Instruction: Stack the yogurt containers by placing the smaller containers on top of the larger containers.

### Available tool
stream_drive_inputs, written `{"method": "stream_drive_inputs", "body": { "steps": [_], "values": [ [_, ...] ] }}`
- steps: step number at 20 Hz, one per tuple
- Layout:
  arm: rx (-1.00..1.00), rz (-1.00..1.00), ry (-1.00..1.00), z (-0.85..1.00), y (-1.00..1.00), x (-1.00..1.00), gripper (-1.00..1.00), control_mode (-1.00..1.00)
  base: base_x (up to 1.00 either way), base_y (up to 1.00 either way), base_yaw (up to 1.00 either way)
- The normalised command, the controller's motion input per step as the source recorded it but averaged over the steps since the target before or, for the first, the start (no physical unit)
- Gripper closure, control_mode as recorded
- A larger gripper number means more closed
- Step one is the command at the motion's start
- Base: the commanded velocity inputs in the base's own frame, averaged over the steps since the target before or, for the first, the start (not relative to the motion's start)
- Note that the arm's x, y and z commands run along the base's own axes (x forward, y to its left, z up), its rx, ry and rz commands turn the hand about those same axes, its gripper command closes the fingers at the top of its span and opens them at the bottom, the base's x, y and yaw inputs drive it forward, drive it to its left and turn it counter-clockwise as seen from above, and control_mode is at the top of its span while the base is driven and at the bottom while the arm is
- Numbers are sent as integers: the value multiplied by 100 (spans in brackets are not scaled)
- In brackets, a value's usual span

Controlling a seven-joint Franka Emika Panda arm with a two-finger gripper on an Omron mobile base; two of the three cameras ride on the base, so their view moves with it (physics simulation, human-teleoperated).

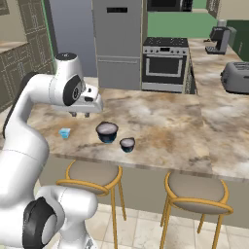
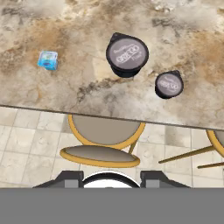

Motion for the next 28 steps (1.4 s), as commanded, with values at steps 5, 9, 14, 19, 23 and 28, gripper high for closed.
{"method": "stream_drive_inputs", "body": {
  "steps": [5,9,14,19,23,28],
  "values": [
    [0,0,-5,-1,-3,-9,-100,-100,0,0,0],
    [1,0,-6,-6,-28,-23,-100,-100,0,0,0],
    [5,0,-1,-4,-28,-18,-100,-100,0,0,0],
    [7,0,0,-5,-26,-17,-100,-100,0,0,0],
    [9,-6,0,-21,-13,-6,-100,-100,0,0,0],
    [9,-15,0,-27,-9,0,-100,-100,0,0,0]
  ]
}}
